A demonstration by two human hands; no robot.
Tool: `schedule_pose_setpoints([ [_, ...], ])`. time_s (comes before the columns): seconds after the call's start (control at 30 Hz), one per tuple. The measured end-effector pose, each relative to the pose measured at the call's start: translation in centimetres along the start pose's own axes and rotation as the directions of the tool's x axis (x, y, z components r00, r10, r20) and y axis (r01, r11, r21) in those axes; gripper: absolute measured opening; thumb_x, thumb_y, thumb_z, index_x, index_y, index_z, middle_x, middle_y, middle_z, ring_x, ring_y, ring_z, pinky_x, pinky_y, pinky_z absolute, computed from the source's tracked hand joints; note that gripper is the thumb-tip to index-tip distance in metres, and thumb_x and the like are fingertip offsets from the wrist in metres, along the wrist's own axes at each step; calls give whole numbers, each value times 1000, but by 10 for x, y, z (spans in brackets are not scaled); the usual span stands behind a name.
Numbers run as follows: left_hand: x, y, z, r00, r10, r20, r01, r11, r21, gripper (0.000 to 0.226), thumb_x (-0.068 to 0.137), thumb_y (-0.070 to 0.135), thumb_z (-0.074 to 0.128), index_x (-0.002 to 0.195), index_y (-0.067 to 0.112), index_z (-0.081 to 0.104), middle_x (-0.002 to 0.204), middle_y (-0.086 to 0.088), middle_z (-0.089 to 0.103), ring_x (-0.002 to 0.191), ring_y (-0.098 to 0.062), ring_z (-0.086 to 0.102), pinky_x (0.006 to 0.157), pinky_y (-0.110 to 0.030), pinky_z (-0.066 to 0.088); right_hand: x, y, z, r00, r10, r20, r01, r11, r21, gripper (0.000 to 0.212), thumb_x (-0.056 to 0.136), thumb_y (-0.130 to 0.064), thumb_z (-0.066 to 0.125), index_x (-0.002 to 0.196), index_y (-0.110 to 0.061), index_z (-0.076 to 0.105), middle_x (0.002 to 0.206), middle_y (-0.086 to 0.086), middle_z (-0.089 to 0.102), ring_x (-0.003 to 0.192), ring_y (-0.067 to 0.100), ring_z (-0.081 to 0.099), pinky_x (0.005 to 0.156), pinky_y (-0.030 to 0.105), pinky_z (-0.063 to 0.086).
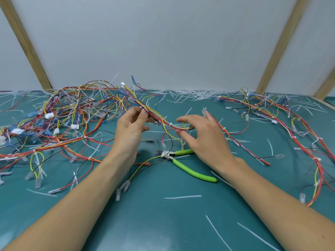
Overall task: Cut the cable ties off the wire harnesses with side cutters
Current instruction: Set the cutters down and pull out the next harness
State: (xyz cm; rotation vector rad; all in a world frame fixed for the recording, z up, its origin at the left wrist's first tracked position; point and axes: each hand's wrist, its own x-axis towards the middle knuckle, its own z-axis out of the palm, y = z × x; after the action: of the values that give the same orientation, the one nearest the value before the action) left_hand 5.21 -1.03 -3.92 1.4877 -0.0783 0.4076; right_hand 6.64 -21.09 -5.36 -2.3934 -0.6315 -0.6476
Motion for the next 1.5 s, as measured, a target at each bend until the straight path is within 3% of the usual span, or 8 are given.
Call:
schedule_pose_setpoints([
  [0.13,2,0,-2,999,-36,-1,36,997,-72,19,105,21,47,89,20,57,86,4,69,83,-7,67,77,-26,50,-3,-3,1,997,-22,77,13,993,116,20,96,-38,69,113,-28,75,109,-14,73,100,6,65,92,37,51],
  [0.5,0,-2,1,997,-57,-51,53,996,-71,10,100,23,58,92,18,62,73,12,69,65,-1,64,61,-17,53,-6,-10,7,994,-66,89,48,981,189,22,101,-38,60,105,-22,75,104,-11,72,102,13,62,87,33,47],
  [0.77,-1,-3,3,998,-53,-38,52,999,-11,19,98,18,62,115,9,64,85,2,71,75,-11,69,66,-18,54,-7,-9,10,997,-66,34,59,982,177,14,100,-32,64,104,-22,74,96,-12,70,92,9,63,75,19,41],
  [0.97,-2,-6,4,994,-46,-102,51,998,44,27,95,24,66,114,5,67,79,4,72,71,-7,69,61,-16,52,-6,-9,12,999,-46,-3,46,975,216,11,100,-31,65,102,-25,74,94,-13,71,89,12,66,77,41,53],
  [1.1,-3,-7,2,991,-56,-125,62,997,50,21,94,29,67,99,9,72,71,6,74,68,-6,70,56,-15,50,-6,-9,14,998,61,17,-62,933,353,9,99,-28,66,98,-26,75,92,-14,72,88,13,66,71,47,56],
  [1.3,-4,-7,4,993,-52,-110,58,997,51,17,100,29,60,94,18,71,75,4,77,73,-11,75,61,-20,54,-2,-11,13,982,189,32,-177,831,528,10,99,-21,68,95,-20,77,90,-12,77,92,11,72,88,45,57],
  [1.43,-5,-9,3,999,11,-53,-4,991,135,14,102,21,57,113,19,65,85,0,78,84,-12,75,80,-34,55,0,-10,10,965,262,5,-207,753,624,13,99,-16,69,92,-24,75,82,-17,74,88,11,73,79,38,57],
  [1.5,-5,-10,3,997,46,-54,-36,983,179,17,100,18,59,117,21,62,87,3,78,88,-9,74,79,-30,54,1,-9,9,957,290,-18,-210,733,647,13,99,-15,68,93,-25,75,83,-15,74,88,10,72,75,39,59],
])
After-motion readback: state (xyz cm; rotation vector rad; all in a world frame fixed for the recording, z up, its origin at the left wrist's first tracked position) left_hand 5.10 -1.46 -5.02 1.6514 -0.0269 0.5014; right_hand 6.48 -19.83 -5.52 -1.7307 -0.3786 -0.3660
